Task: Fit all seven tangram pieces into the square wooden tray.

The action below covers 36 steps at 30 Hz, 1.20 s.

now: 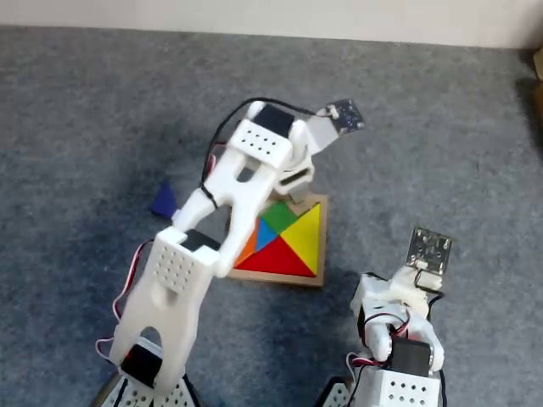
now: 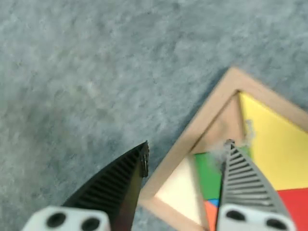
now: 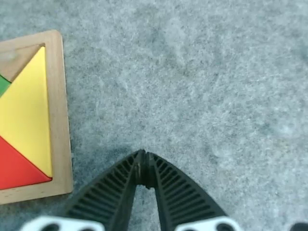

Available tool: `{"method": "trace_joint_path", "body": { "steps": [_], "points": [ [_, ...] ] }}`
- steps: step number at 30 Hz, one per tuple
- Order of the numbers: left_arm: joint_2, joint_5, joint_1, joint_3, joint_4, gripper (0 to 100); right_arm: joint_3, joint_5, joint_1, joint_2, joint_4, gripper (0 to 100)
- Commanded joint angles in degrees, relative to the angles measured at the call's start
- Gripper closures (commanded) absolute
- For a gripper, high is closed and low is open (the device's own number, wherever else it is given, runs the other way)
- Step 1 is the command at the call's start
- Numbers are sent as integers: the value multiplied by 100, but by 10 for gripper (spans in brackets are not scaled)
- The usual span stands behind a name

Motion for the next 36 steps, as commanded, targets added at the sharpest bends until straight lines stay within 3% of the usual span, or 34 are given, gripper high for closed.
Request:
{"method": "trace_joint_path", "body": {
  "steps": [1, 7, 15, 20, 25, 36],
  "points": [
    [-321, 343, -426, -462, 334, 755, 620, -9, 40, -119, -119, 992],
    [-699, 1407, -1323, -919, 1371, 752, 620, -9, 40, -119, -119, 992],
    [-769, 2198, -2756, -796, 1459, 748, 620, -9, 40, -119, -119, 992],
    [-760, 2725, -3327, -365, 1424, 697, 620, -9, 40, -119, -119, 992],
    [-752, 3015, -3538, 224, 1415, 691, 620, -9, 40, -119, -119, 992],
    [-752, 3209, -3477, 2009, 237, 694, 620, -9, 40, -119, -119, 992]
  ]
}}
